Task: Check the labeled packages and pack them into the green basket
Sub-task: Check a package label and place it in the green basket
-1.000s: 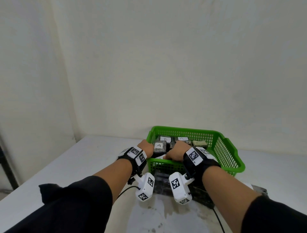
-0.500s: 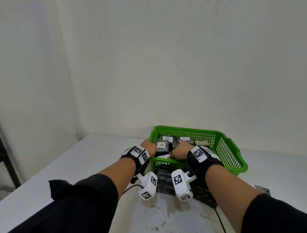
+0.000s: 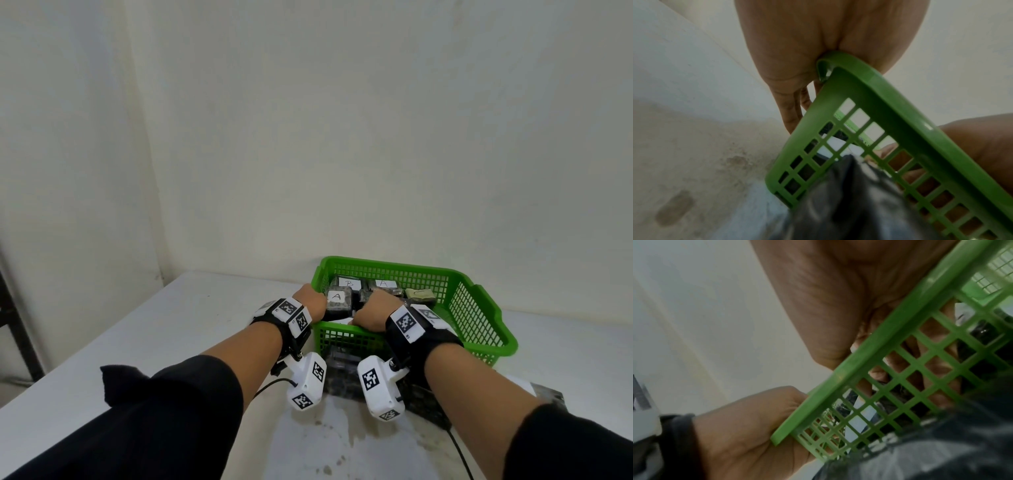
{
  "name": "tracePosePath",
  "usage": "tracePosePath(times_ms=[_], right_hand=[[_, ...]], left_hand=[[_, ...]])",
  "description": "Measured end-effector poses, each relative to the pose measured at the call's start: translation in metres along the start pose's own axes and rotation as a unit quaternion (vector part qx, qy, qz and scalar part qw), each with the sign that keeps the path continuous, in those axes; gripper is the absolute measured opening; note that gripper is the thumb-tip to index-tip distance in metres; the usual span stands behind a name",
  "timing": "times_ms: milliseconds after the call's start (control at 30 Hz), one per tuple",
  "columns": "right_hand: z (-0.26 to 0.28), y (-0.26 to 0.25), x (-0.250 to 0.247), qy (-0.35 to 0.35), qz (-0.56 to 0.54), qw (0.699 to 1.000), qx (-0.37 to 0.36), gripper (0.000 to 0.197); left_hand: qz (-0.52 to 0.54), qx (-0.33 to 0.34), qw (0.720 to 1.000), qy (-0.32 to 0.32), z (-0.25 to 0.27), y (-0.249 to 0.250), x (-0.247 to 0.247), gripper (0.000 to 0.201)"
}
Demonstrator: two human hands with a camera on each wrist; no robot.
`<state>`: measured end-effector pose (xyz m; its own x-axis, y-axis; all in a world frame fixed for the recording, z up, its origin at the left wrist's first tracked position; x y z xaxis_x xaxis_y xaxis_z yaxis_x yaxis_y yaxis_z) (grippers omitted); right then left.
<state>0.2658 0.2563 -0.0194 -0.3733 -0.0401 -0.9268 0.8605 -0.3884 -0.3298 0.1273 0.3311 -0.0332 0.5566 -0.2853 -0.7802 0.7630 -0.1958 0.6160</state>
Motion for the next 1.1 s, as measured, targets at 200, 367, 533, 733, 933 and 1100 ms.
tracePosePath(times_ms=[200, 367, 533, 733, 933, 1100], right_hand=[[-0.001, 0.002, -0.003, 0.009, -0.018, 1.0, 0.014, 0.046], [-0.001, 0.011, -0.006, 0.039, -0.014, 0.998, 0.042, 0.052], [-0.006, 0.015, -0.002, 0.027, -0.033, 0.998, 0.054, 0.047], [-0.015, 0.004, 0.007, 0.005, 0.004, 1.0, 0.011, 0.048], [-0.001, 0.007, -0.004, 0.04, -0.007, 0.999, 0.005, 0.027], [0.018, 0.003, -0.017, 0.065, -0.025, 0.997, -0.035, 0.024]], left_hand=[[0.056, -0.019, 0.998, 0.03, -0.002, -0.006, -0.004, 0.039], [0.073, -0.012, 0.997, 0.028, -0.005, -0.006, -0.002, 0.036], [0.073, -0.021, 0.996, 0.041, -0.003, -0.006, -0.003, 0.034], [0.079, -0.024, 0.996, 0.043, -0.001, -0.006, -0.003, 0.03], [0.076, -0.021, 0.996, 0.048, 0.005, -0.003, -0.006, 0.029], [0.048, -0.024, 0.998, 0.044, 0.006, -0.001, -0.007, 0.037]])
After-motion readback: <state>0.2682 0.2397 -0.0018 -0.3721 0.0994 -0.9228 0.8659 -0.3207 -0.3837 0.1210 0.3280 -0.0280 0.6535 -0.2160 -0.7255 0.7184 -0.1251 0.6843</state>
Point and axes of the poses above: each hand's wrist, its own z-axis away from the middle knuckle, its own x-axis out of the palm, y = z × x, the point moved 10 cm from there along -z, towards the middle knuckle, and after that the axes turned 1 degree about -y, right-handed, at the moved point
